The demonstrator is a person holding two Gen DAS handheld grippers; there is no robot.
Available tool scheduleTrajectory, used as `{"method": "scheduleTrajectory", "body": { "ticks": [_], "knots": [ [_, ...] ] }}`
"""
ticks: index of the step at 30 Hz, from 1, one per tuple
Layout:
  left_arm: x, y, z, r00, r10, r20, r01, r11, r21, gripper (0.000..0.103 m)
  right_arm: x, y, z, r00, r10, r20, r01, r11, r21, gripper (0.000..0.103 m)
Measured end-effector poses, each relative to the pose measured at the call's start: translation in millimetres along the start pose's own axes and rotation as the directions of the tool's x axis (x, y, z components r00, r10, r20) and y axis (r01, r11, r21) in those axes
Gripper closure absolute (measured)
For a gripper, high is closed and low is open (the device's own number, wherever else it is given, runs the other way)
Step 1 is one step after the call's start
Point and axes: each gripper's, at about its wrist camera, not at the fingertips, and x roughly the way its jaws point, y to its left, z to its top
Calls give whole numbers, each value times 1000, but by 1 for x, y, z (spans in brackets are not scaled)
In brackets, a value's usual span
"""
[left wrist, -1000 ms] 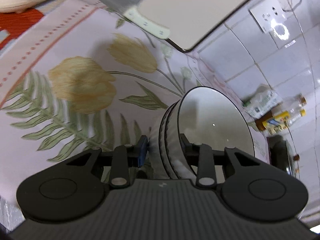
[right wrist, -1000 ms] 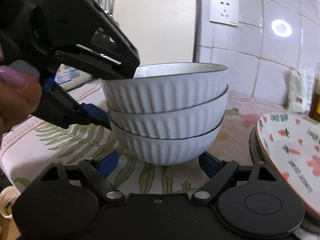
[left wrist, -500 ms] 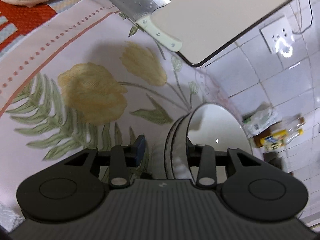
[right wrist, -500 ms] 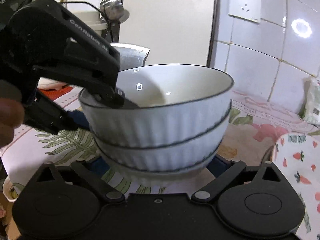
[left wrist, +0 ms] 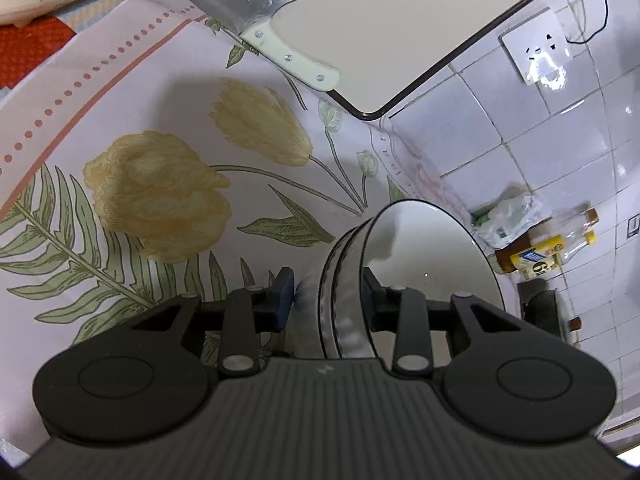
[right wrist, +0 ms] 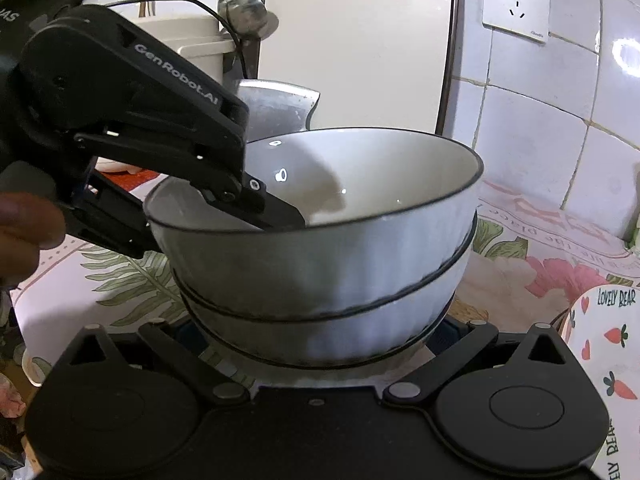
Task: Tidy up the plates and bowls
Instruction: 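Lift the bowl stack and carry it over the pink bunny plate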
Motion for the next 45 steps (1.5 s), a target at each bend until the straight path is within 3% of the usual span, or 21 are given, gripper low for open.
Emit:
{"method": "scheduleTrajectory", "body": {
  "ticks": [15,26,36,41,45],
  "knots": [
    [-36,-40,-6,996,83,15,-84,986,145,70,-37,-8,-5,991,76,113,-80,996,27,0],
    [-67,-112,-14,999,20,36,-28,974,224,70,-97,-36,18,979,11,204,-17,1000,26,0],
    [-41,-178,-46,998,-60,-3,59,955,290,70,-144,-92,15,978,-70,197,69,998,13,0],
    [-17,-203,-58,997,-65,-44,76,941,331,70,-151,-119,2,978,-109,177,102,994,48,0],
    [4,-209,-66,995,-62,-75,83,947,312,70,-145,-135,-6,983,-124,137,117,991,57,0]
  ]
}}
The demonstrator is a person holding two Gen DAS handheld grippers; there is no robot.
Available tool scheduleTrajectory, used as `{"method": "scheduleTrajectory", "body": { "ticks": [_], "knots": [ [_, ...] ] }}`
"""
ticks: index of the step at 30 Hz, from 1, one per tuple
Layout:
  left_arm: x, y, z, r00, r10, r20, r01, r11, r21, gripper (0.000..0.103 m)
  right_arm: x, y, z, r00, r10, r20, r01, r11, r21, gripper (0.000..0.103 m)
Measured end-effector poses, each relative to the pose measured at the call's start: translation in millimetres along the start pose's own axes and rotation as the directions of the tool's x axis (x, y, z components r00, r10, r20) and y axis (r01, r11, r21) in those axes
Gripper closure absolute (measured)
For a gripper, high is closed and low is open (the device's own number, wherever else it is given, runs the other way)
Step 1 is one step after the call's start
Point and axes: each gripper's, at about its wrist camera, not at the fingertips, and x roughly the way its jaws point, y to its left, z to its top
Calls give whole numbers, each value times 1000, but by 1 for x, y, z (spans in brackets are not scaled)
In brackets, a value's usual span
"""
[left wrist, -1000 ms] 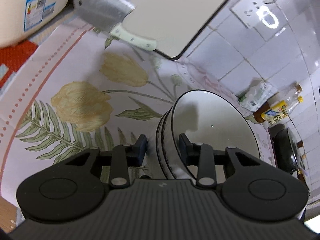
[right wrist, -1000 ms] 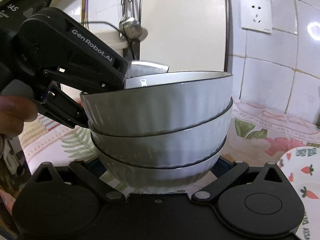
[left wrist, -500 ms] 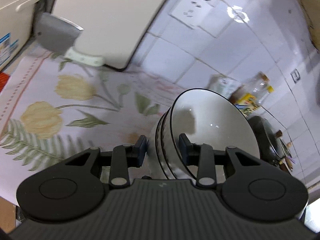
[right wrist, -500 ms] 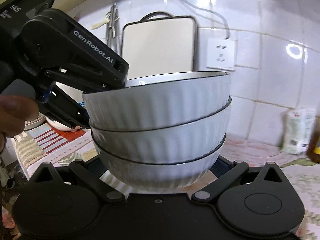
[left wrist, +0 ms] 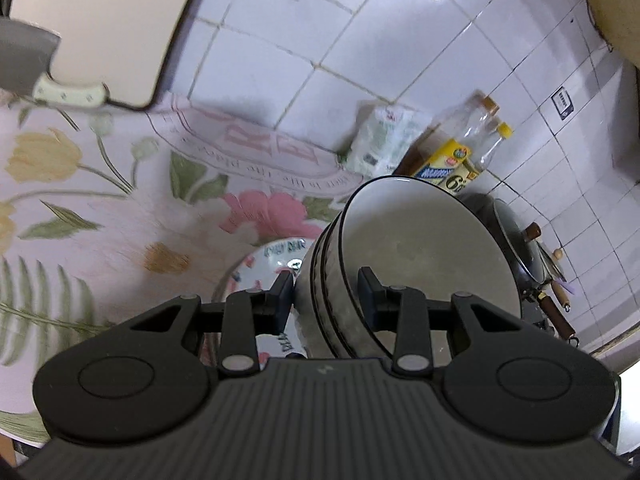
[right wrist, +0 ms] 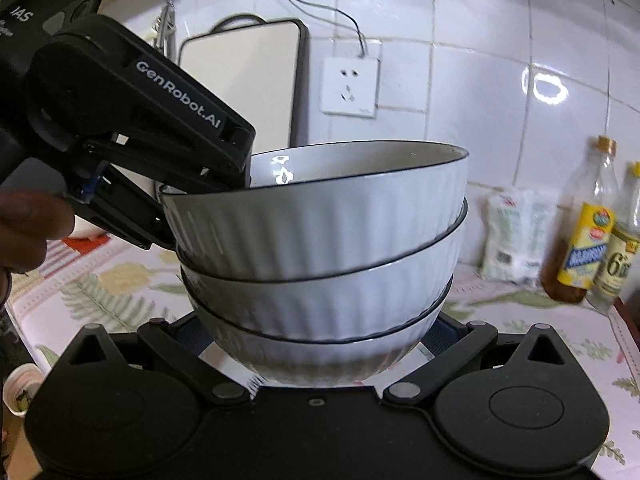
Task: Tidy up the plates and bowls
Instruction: 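Lift the bowl stack and carry it over the pink bunny plate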
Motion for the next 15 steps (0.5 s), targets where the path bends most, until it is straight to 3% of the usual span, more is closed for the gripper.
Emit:
{"method": "scheduleTrajectory", "body": {
  "ticks": [7,15],
  "knots": [
    [33,-4,-8,999,24,-48,-24,1000,2,70,10,-23,-23,999,9,-44,-7,1000,29,0],
    [48,-1,-16,996,75,-39,-74,997,29,70,23,-22,-38,997,12,-73,-8,998,67,0]
  ]
}}
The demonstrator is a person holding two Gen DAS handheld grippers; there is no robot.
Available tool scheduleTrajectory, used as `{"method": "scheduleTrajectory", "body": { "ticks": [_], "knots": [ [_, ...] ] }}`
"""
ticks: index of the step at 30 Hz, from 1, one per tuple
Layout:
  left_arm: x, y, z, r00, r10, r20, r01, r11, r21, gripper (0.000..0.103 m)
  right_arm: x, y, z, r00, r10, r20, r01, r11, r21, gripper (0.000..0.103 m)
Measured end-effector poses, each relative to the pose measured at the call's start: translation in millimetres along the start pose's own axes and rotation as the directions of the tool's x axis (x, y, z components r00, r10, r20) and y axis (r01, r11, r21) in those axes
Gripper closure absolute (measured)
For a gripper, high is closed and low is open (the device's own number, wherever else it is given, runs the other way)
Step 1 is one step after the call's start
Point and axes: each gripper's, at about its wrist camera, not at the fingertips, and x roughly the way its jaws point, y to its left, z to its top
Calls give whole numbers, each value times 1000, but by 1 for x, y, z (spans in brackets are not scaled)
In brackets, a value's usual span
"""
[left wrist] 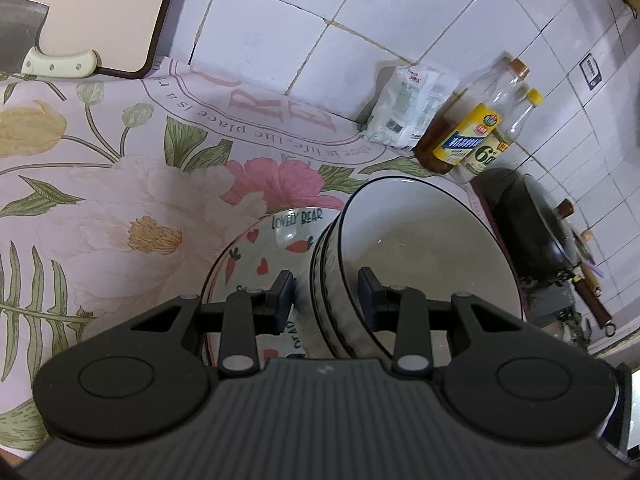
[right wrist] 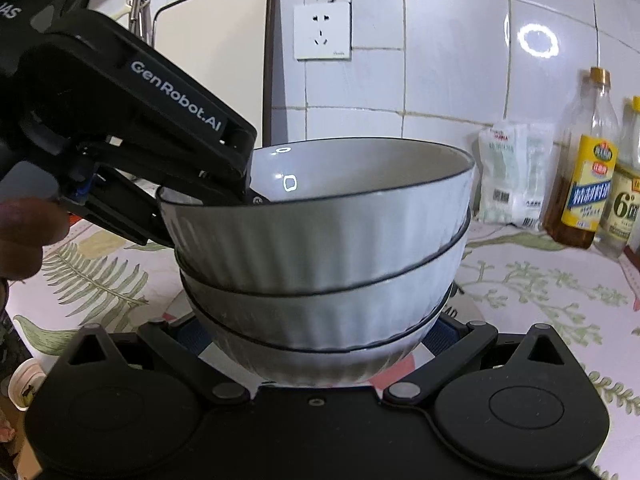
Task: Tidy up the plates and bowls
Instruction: 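Lift the bowl stack and carry it over the pink bunny plate, then lower the bowl stack onto the pink bunny plate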
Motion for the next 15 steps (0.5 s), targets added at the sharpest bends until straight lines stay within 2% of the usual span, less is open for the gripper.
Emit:
{"method": "scheduleTrajectory", "body": {
  "ticks": [11,15],
  "knots": [
    [11,-1,-6,999,30,-13,-30,999,22,70,8,-2,-8,999,-12,-48,11,1000,-11,0],
    [11,1,-5,999,28,-25,-27,999,30,70,10,3,-8,997,-32,-69,27,998,-63,0]
  ]
}}
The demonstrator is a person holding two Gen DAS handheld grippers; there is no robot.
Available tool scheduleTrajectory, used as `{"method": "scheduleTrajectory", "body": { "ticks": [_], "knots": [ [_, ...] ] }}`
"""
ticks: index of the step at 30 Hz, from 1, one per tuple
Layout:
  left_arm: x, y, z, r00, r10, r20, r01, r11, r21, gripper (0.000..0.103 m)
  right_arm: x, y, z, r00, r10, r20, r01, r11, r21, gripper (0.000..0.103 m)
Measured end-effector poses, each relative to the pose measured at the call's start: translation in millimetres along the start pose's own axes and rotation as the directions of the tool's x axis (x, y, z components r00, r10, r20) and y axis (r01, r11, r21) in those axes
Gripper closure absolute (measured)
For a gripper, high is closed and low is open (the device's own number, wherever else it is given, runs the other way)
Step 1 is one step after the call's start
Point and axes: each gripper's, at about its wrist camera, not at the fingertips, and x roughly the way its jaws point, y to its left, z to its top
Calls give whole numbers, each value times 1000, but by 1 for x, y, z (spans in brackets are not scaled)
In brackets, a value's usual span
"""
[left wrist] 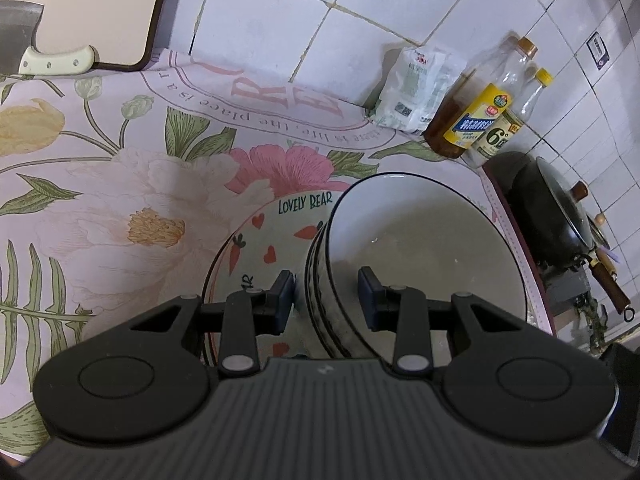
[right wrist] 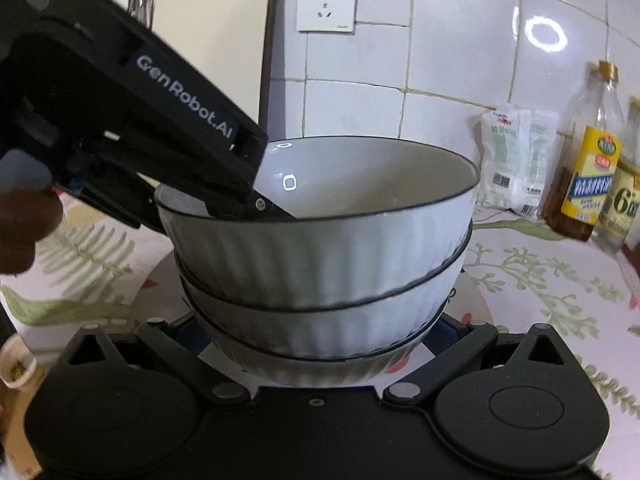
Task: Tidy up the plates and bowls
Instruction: 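Lower the bowl stack onto the pink bunny plate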
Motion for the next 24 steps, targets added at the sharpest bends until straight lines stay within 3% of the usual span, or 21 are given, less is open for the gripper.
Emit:
{"method": "scheduleTrajectory", "body": {
  "ticks": [8,14,18,24],
  "knots": [
    [-1,-1,-2,1000,21,3,-21,1000,-16,68,-1,4,-2,1000,-9,-3,9,1000,-27,0],
    [-14,-11,-5,993,113,43,-114,993,11,58,-17,10,-1,998,-14,-64,9,997,-76,0],
    [-37,-25,-9,977,197,78,-200,979,31,52,-41,7,-2,997,34,-74,-37,998,-48,0],
    [-86,-48,-24,965,219,143,-222,975,9,47,-84,-2,1,998,20,-53,-19,1000,24,0]
  ]
}}
